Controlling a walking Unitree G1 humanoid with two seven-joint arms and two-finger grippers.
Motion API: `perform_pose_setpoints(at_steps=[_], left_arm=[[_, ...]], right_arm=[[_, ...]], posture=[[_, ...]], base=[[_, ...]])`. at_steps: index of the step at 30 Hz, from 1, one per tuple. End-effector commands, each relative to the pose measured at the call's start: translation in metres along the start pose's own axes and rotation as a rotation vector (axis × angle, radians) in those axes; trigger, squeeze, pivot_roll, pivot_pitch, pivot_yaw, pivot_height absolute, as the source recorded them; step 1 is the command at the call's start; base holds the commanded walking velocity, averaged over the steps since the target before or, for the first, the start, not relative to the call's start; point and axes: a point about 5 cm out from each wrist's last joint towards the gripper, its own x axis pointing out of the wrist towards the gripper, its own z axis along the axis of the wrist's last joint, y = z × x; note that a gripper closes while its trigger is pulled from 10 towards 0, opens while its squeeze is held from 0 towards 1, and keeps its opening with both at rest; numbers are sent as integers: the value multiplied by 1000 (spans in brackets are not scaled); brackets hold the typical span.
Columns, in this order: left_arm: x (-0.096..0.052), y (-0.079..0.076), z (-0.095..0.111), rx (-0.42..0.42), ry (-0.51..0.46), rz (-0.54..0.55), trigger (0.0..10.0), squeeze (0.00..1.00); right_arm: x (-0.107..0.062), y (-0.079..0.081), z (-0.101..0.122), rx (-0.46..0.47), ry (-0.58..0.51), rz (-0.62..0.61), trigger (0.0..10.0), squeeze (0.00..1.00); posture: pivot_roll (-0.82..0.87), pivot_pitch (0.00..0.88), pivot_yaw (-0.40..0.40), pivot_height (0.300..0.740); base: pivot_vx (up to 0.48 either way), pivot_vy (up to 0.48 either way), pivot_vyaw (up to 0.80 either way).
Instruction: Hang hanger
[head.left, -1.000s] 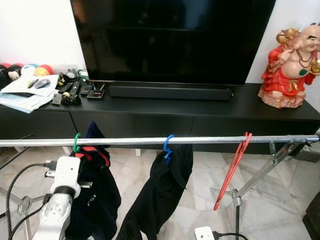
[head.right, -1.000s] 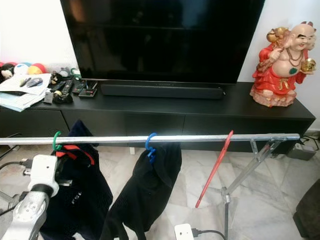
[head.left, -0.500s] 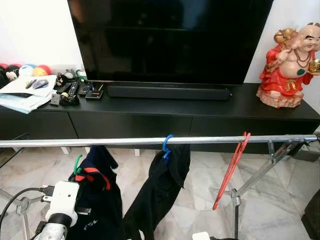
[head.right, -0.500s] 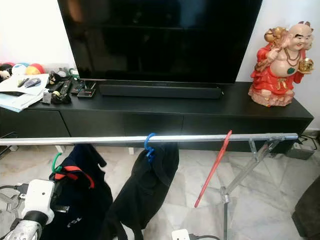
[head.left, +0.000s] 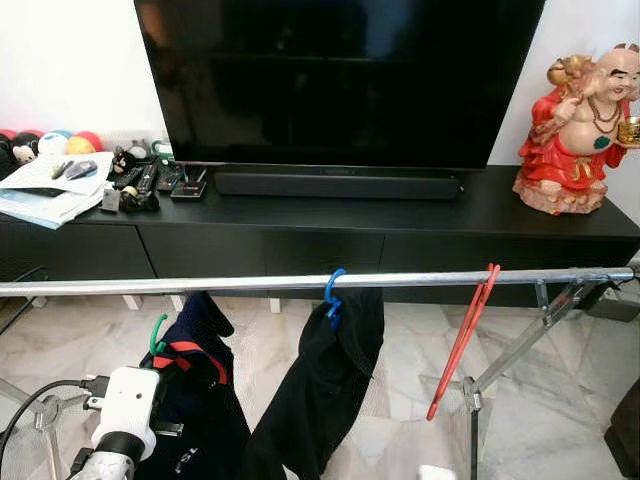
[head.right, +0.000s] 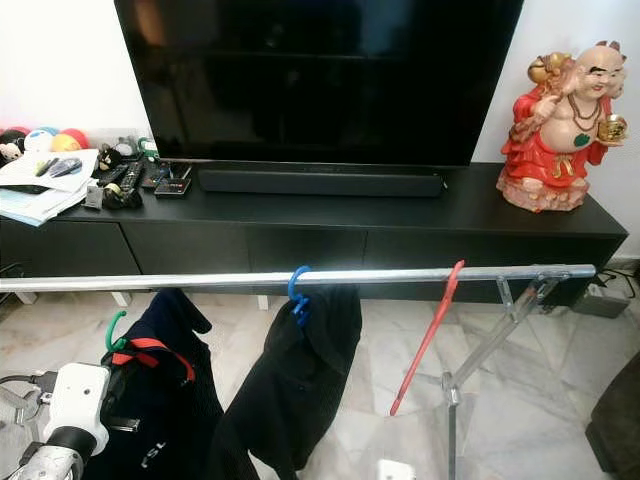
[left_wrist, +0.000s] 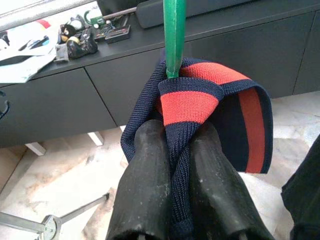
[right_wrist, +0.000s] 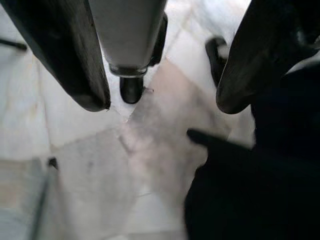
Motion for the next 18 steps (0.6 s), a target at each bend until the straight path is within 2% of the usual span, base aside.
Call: perform_pose_setpoints(at_steps=[1,2,5,9,10,11,12,13,14,15,16,18], left_arm=[[2,2,7,-10,-27,3,10000,0],[1,2,6,-11,-24,1,10000,0],[0,1,5,-13,-18,-4,10000,0],[0,0,5,-14,-17,-9,10000,0],[0,-1,5,-14,-18,-10,10000,0],[0,-1,5,-14,-18,-12,10000,0],[-1,-1,4,-13,-16,-14,10000,0],[-1,-1,4,-13,-16,-14,10000,0],[-1,-1,4,-13,-15,-15,10000,0],[-2,-1,3,-12,-15,-16,10000,0],[-2,-1,3,-12,-15,-16,10000,0],[-3,0,3,-9,-14,-16,10000,0]], right_arm=[[0,-9,0,52,-16,-28,10000,0],[-1,-29,2,122,-35,-79,10000,0],[-6,-74,-1,212,-67,-162,10000,0],[-15,-114,3,270,-154,-290,10000,0],[-16,-119,5,274,-174,-322,10000,0],[-19,-125,11,209,-225,-367,10000,0],[-21,-125,19,122,-285,-379,10000,0],[-21,-123,22,90,-316,-374,10000,0],[-21,-122,24,75,-334,-369,10000,0],[-23,-119,30,85,-398,-360,10000,0],[-23,-119,30,85,-398,-360,10000,0],[-31,-112,36,68,-541,-329,10000,0]], posture=[[115,0,28,740],[115,0,28,740],[109,0,27,740],[106,0,24,740],[105,0,23,740],[101,0,22,740],[98,0,17,740],[98,0,17,740],[98,0,17,740],[98,0,11,740],[98,0,11,740],[97,0,4,740]], base=[[0,0,0],[0,0,0],[0,0,0],[0,0,0],[0,0,0],[0,0,0],[0,0,0],[0,0,0],[0,0,0],[0,0,0],[0,0,0],[0,0,0]])
